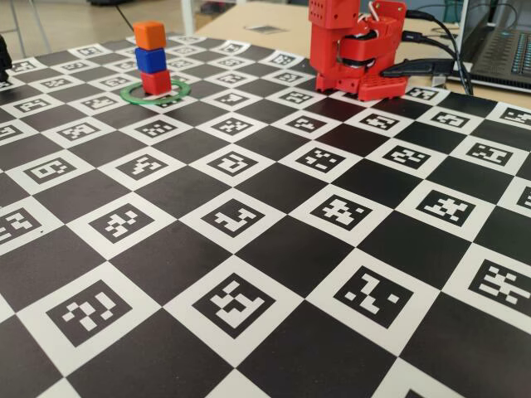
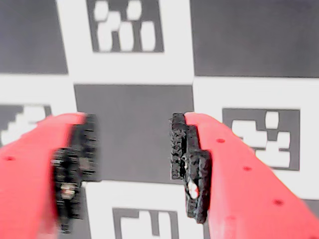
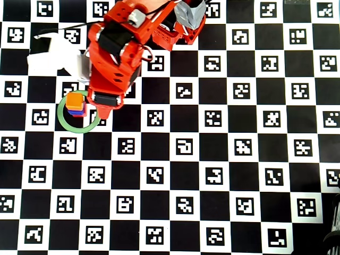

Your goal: Grab the red cube then put it in the green circle then put the blue cube on top and finally the orange cube on top

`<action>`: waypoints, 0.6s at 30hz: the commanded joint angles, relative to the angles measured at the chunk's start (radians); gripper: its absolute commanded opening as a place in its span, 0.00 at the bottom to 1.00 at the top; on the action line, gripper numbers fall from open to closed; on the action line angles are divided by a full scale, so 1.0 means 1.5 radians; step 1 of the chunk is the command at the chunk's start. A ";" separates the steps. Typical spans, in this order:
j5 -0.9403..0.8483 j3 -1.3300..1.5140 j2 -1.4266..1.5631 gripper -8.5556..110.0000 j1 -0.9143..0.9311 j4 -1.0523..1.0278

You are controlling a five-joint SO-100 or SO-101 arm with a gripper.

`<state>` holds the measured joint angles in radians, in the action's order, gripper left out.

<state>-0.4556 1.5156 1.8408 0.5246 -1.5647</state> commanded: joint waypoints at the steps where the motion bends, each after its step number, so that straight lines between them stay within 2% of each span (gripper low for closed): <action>1: 0.019 0.017 0.056 0.07 -0.049 0.019; 3: 0.039 0.046 0.072 0.02 -0.064 0.047; 8: 0.021 0.129 0.133 0.02 -0.097 0.110; 15: -0.133 0.386 0.300 0.02 -0.148 0.315; 18: -0.198 0.452 0.341 0.02 -0.175 0.349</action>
<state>-0.6673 2.1537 2.2411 0.2961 -1.1152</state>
